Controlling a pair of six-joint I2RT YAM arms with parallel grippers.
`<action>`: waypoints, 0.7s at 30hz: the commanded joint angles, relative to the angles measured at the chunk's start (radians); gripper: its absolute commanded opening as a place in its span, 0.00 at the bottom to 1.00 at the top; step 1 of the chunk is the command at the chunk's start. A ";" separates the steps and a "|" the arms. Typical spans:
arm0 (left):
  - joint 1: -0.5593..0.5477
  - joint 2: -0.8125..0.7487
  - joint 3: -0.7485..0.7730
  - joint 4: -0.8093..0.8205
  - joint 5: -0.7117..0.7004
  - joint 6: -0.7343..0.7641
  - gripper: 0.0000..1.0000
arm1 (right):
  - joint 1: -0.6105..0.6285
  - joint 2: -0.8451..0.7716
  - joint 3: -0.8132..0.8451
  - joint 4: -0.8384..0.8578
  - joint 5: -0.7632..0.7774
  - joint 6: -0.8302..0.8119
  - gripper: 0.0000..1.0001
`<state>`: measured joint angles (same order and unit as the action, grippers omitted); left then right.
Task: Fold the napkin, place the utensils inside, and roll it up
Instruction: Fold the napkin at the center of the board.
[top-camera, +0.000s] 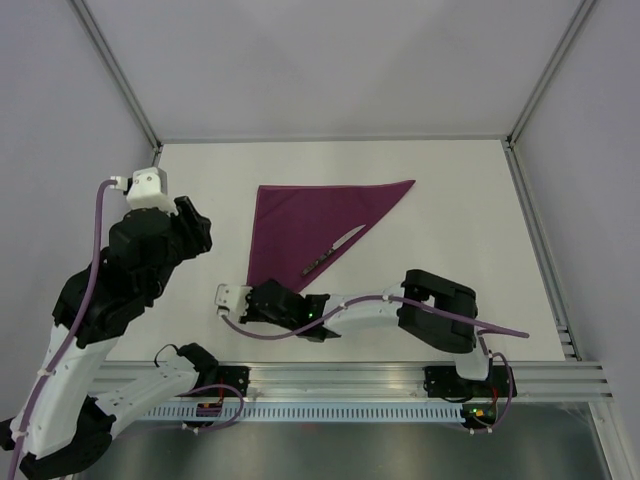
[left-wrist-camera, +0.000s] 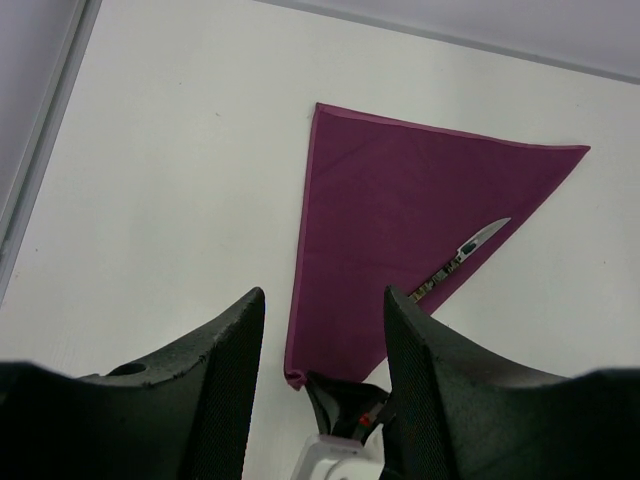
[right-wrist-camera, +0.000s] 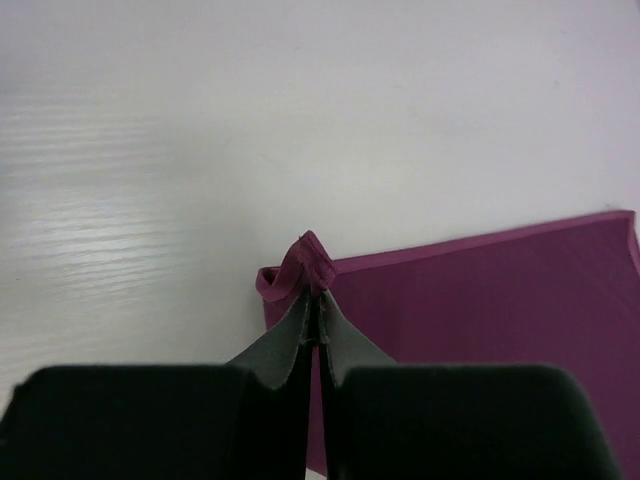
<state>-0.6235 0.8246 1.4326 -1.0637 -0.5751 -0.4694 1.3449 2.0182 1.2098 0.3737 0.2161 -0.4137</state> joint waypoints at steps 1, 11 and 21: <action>0.002 0.008 -0.014 0.059 0.003 -0.009 0.56 | -0.050 -0.090 0.034 -0.030 0.034 0.067 0.07; 0.001 0.045 -0.069 0.165 0.046 0.009 0.56 | -0.284 -0.173 -0.024 -0.093 0.040 0.144 0.05; 0.001 0.093 -0.109 0.260 0.098 0.037 0.56 | -0.523 -0.199 -0.082 -0.145 0.026 0.176 0.05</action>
<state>-0.6235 0.9073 1.3334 -0.8791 -0.5125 -0.4679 0.8631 1.8610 1.1435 0.2451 0.2417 -0.2684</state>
